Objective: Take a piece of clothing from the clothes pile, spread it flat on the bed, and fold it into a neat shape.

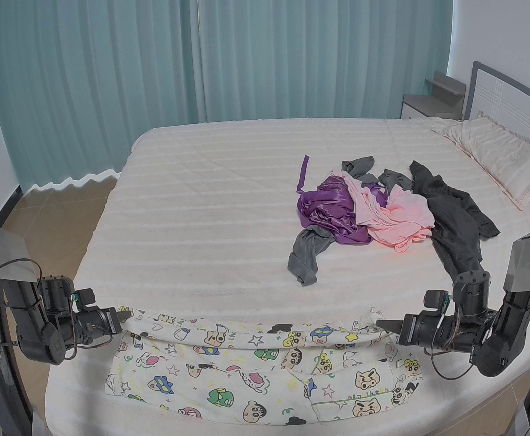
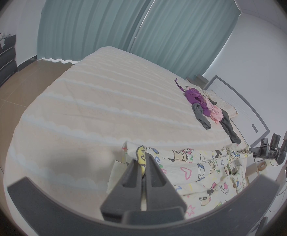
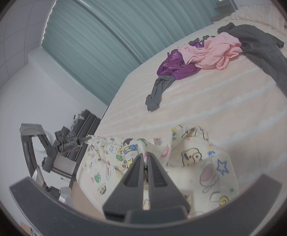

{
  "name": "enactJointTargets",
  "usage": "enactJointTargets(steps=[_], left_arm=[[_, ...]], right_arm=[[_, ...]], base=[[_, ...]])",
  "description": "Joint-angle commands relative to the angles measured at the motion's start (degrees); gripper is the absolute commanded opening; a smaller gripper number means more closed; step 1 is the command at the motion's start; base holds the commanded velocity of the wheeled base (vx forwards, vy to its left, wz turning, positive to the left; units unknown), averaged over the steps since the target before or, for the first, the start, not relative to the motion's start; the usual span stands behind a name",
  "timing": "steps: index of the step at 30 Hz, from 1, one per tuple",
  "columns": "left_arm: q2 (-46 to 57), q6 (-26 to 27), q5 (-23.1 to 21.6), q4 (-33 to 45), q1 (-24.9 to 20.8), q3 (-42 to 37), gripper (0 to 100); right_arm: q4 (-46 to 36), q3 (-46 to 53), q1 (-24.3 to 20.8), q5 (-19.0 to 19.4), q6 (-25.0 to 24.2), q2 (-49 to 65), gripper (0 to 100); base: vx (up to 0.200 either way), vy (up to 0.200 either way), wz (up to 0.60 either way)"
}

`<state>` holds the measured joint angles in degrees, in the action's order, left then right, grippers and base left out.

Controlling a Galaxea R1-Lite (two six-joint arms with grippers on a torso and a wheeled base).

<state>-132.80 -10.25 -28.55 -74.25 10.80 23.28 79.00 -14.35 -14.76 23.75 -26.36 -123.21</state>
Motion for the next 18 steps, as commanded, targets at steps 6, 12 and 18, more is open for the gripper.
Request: enactJointTargets(steps=[6,12,18], left_arm=[[-4.57,8.76,-2.04,-2.48,1.50,-6.94,0],[-5.36,9.29,-2.30,-2.56,1.50,-8.17,0],[-5.45,10.52,-2.30,-3.53,1.50,-10.19,0]], right_arm=[[3.36,8.72,2.02,0.51,6.76,-5.64,0],[11.01,14.35,1.67,0.95,11.24,-12.23,0],[10.74,14.35,1.84,0.77,12.47,-13.11,0]], base=[[0.000,0.000,0.00],[0.000,0.000,0.00],[0.000,0.000,0.00]])
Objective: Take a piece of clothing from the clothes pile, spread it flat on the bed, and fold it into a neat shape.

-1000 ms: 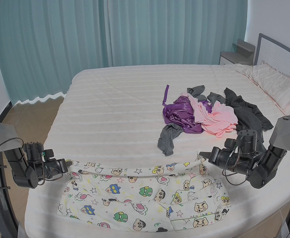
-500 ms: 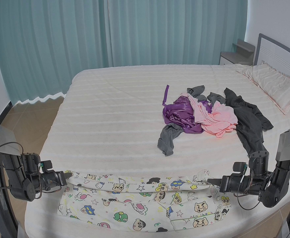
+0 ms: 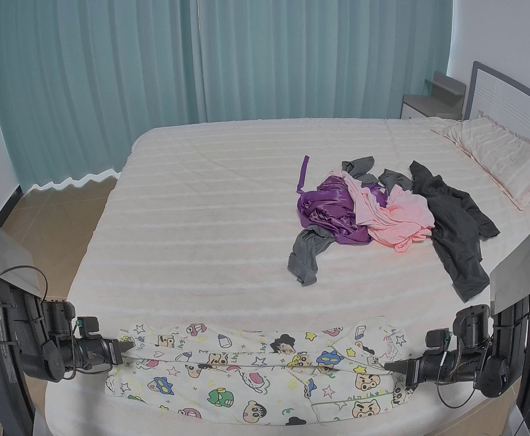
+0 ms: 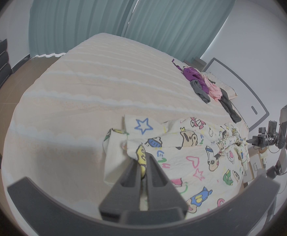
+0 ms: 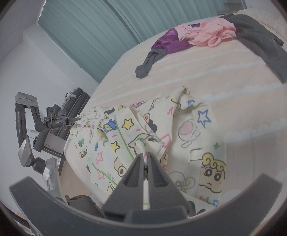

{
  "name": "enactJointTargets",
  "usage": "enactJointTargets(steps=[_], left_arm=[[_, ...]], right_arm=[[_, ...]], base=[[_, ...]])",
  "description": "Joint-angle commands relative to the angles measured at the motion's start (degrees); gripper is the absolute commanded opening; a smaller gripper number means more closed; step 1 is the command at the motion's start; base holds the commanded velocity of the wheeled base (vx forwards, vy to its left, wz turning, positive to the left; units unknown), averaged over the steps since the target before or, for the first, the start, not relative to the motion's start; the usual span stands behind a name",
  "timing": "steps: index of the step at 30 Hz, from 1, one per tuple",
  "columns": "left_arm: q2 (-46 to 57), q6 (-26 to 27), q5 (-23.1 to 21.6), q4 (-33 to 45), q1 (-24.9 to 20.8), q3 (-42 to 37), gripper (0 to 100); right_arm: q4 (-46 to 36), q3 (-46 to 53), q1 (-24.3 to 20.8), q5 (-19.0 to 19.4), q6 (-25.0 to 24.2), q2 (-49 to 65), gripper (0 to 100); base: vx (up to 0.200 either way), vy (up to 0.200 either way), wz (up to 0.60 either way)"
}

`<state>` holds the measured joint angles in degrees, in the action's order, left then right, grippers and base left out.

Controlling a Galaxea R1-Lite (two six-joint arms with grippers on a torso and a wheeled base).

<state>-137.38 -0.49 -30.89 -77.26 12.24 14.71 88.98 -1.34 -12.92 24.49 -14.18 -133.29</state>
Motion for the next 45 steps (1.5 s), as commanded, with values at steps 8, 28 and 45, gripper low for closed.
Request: enactJointTargets(steps=[8,28,45], left_arm=[[-1.05,0.66,-0.05,-0.61,0.59,-1.97,100],[18.20,-48.03,-15.52,-0.96,11.67,-3.73,100],[16.70,-53.57,-0.66,-1.66,-1.25,-6.10,100]], right_arm=[[0.85,1.34,0.09,-0.41,1.17,-2.41,100],[0.58,1.34,-0.70,-7.35,-13.68,4.36,100],[0.93,1.17,-9.40,-13.33,-25.90,-1.09,100]], base=[[0.000,0.000,0.00],[0.000,0.000,0.00],[0.000,0.000,0.00]])
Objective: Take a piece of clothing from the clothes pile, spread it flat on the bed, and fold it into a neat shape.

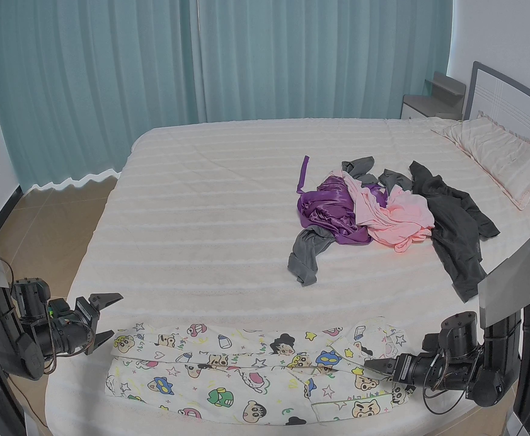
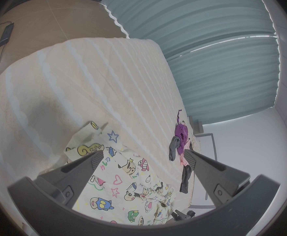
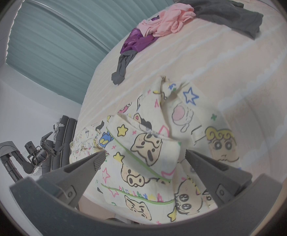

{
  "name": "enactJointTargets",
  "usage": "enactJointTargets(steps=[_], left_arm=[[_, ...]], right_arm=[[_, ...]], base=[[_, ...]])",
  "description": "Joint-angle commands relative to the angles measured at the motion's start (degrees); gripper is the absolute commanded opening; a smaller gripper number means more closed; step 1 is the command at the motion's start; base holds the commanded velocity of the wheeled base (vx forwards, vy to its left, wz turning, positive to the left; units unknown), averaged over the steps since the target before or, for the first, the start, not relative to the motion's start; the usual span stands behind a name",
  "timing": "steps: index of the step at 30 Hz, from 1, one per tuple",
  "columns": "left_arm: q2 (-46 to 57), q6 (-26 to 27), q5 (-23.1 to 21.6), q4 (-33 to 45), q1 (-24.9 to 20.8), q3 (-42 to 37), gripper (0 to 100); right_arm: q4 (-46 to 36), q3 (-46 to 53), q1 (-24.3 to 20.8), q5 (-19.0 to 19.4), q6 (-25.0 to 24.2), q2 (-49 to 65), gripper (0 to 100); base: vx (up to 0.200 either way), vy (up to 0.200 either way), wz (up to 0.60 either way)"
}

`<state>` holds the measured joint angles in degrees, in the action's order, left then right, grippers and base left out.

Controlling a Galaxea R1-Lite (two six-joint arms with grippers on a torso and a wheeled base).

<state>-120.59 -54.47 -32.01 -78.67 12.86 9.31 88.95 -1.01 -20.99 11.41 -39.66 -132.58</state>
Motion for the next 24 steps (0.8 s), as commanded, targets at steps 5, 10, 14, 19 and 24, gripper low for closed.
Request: enactJointTargets(steps=[5,10,14,19,24], left_arm=[[-0.17,0.50,0.46,-0.35,-1.96,-0.70,100],[-0.17,0.50,0.46,-0.35,-1.96,-0.70,100],[-0.17,0.50,0.55,-0.35,-1.96,-0.79,100],[-0.17,0.50,0.55,-0.35,-1.96,-0.79,100],[-0.26,0.50,0.55,-0.35,-1.96,-0.79,100]], right_arm=[[0.96,0.31,-1.16,-1.74,-0.51,-1.80,100],[0.96,-0.57,-1.16,-3.68,-0.51,-1.71,0],[0.96,-0.57,-1.24,-4.64,-0.42,-1.10,0],[0.96,-0.48,-1.24,-4.91,-0.33,0.31,0],[0.96,0.13,-1.86,-4.99,-0.16,1.63,0]], base=[[0.000,0.000,0.00],[0.000,0.000,0.00],[0.000,0.000,0.00],[0.000,0.000,0.00],[0.000,0.000,0.00]])
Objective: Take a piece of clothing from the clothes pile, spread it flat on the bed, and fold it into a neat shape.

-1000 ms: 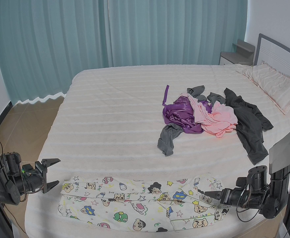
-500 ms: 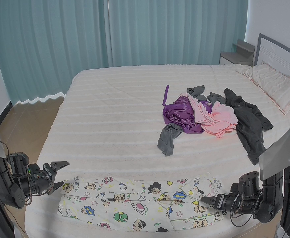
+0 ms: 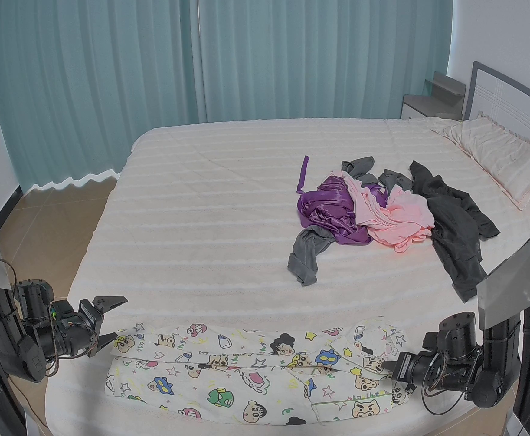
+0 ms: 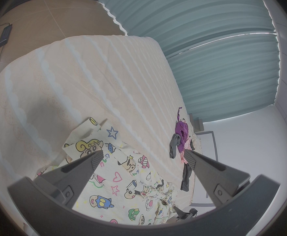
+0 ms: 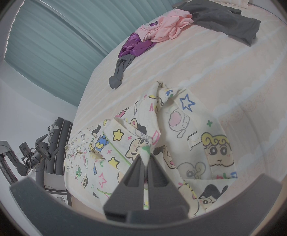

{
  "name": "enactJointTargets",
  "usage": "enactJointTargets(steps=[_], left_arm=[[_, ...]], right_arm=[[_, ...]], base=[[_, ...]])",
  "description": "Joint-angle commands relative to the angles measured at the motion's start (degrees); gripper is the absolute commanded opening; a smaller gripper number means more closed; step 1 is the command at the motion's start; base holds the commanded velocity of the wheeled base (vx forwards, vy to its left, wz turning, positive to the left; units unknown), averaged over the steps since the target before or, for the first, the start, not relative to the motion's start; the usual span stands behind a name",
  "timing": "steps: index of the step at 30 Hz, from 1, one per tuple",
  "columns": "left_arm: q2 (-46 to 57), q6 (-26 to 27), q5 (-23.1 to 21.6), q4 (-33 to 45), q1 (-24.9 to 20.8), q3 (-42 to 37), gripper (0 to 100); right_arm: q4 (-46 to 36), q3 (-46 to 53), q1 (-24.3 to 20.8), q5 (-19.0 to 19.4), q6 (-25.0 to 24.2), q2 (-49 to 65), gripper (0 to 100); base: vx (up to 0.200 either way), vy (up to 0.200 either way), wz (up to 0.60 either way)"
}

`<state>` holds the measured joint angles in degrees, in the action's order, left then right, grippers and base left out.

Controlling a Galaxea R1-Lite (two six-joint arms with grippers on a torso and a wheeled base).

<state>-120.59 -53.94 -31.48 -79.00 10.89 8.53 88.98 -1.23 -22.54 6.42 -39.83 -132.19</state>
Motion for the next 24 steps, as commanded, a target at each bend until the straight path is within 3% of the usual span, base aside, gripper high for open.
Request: enactJointTargets(steps=[1,4,9,13,18,24], left_arm=[[-0.26,-0.02,0.01,-0.02,0.01,-0.01,100],[-0.26,0.07,0.01,-0.02,0.01,-0.01,100],[-0.26,0.07,0.10,-0.02,0.01,-0.18,100],[-0.26,0.07,0.10,-0.02,0.01,-0.18,100],[-0.26,0.07,0.10,-0.02,0.01,-0.18,100],[-0.26,0.07,0.19,-0.02,0.01,-0.27,100]], right_arm=[[0.93,0.53,-0.75,-0.10,0.19,1.77,0],[0.93,0.62,-1.72,-1.68,0.72,3.17,0],[0.93,0.53,-3.04,-3.35,5.73,5.54,0],[0.93,0.00,-2.95,-3.44,14.16,5.46,0],[0.93,-2.55,-2.95,-3.35,19.44,5.72,0],[0.93,-6.59,-2.68,-3.35,21.81,6.25,0]], base=[[0.000,0.000,0.00],[0.000,0.000,0.00],[0.000,0.000,0.00],[0.000,0.000,0.00],[0.000,0.000,0.00],[0.000,0.000,0.00]])
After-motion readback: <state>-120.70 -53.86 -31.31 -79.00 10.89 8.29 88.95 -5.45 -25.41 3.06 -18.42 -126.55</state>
